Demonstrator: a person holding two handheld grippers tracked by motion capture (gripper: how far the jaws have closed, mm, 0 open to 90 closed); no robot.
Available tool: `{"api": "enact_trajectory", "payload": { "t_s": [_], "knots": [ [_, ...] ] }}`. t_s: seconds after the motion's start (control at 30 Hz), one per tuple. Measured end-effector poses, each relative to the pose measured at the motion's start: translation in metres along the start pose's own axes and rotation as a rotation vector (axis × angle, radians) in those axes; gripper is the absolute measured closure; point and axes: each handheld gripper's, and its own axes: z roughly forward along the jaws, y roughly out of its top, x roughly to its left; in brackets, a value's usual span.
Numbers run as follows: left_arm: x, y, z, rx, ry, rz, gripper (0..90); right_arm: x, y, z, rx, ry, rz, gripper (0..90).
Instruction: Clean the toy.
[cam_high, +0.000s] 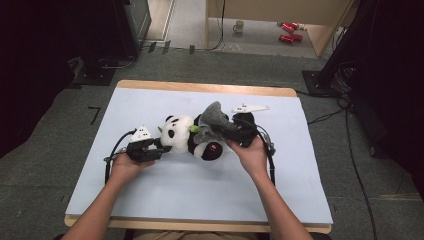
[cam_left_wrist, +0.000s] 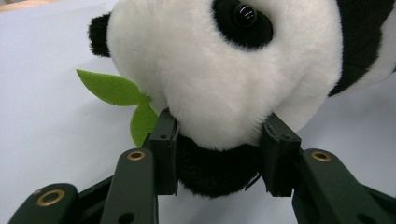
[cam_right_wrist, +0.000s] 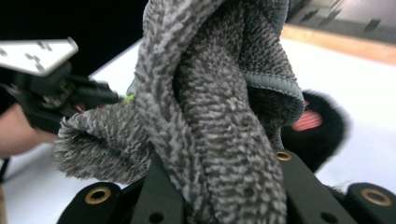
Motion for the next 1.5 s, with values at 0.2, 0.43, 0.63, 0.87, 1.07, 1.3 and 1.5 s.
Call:
{"api": "enact_trajectory", "payload": {
  "t_s": [0.2,0.43,0.63,0.87,1.07,1.3,1.5],
  "knots": [
    [-0.002,0.001,0.000,0.006,0.009,0.014,56.1,-0.015,-0.021,0.025,0.063,-0.019,0.044,77.2],
    [0.003,0.004,0.000,0.013,-0.015,-0.007,55.9,-0.033,-0.034,0.016,0.089,-0.124,0.034,78.0],
    [0.011,0.005,0.000,0.025,-0.058,-0.014,55.6,-0.048,-0.052,0.011,0.108,-0.111,0.099,78.4],
    [0.015,0.003,0.000,0.027,-0.089,-0.027,55.1,-0.077,-0.063,-0.003,0.242,-0.253,0.179,78.8],
    [0.014,0.000,0.000,0.013,-0.087,-0.019,55.0,-0.074,-0.037,-0.039,0.024,-0.199,0.183,78.2],
    [0.010,-0.003,-0.001,0.003,-0.070,-0.011,55.0,-0.050,-0.005,-0.045,-0.090,-0.114,0.114,78.1],
    [0.008,-0.006,-0.001,-0.008,-0.058,0.002,54.9,-0.034,0.011,-0.024,-0.116,-0.027,0.086,77.3]
  ]
}}
